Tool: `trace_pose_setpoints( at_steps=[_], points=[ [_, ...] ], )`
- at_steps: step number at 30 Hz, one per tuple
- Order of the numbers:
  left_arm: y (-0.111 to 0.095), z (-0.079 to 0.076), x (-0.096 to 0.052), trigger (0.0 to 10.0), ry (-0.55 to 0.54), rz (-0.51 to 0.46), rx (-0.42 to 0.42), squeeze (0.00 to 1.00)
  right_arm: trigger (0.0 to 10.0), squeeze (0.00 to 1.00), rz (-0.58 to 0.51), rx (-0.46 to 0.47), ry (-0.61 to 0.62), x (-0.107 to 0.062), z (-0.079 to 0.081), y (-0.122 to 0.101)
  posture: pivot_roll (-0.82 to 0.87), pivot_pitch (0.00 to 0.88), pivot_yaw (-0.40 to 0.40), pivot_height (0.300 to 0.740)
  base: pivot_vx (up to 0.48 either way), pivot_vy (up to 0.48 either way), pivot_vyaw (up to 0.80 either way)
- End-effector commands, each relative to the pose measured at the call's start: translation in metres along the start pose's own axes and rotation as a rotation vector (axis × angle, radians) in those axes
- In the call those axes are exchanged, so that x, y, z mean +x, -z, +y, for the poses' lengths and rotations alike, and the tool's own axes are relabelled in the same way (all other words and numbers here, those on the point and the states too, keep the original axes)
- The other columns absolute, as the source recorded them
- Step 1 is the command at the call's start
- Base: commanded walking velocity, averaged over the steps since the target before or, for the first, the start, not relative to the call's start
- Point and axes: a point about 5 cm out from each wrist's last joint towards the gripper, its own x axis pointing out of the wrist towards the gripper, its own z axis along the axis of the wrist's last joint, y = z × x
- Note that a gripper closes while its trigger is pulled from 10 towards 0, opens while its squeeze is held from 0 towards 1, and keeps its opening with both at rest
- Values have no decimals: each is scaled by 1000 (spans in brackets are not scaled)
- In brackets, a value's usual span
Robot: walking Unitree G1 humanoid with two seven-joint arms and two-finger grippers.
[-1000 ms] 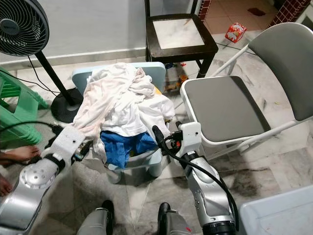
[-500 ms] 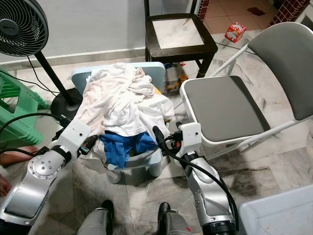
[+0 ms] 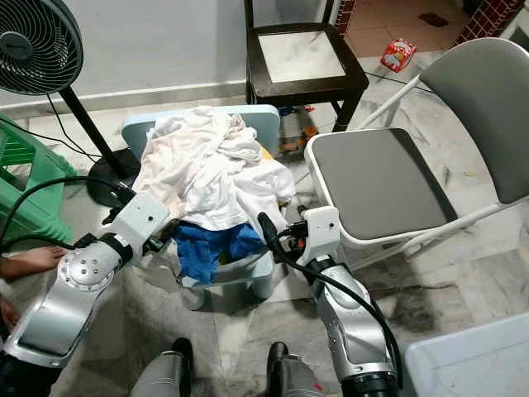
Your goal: Hang hanger
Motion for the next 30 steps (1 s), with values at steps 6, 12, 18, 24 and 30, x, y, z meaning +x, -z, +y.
trace_pose_setpoints(
  at_steps=[6, 12, 18, 24, 30],
  points=[
    [-3, -21, 5, 0, 81, -3, -85, 0, 10000, 0, 19, -4, 18, -3, -4, 5, 219, 328, -36, 740, 0, 0, 0],
    [-2, -28, 4, 0, 102, 4, -107, 0, 10000, 0, 16, -10, 19, -3, -5, 4, 216, 328, -37, 740, 0, 0, 0],
    [-6, -34, 0, 10000, 158, 9, -89, 0, 10000, 0, 19, -11, 18, -4, -5, 4, 218, 329, -39, 740, 0, 0, 0],
    [-15, -33, -5, 10000, 162, 2, -107, 0, 10000, 0, 22, -12, 16, -3, -5, 5, 224, 329, -37, 740, 0, 0, 0],
    [-6, -28, -10, 10000, 120, 35, -147, 1000, 10000, 0, 27, -11, 16, -3, -5, 6, 230, 332, -38, 740, 0, 0, 0]
  ],
)
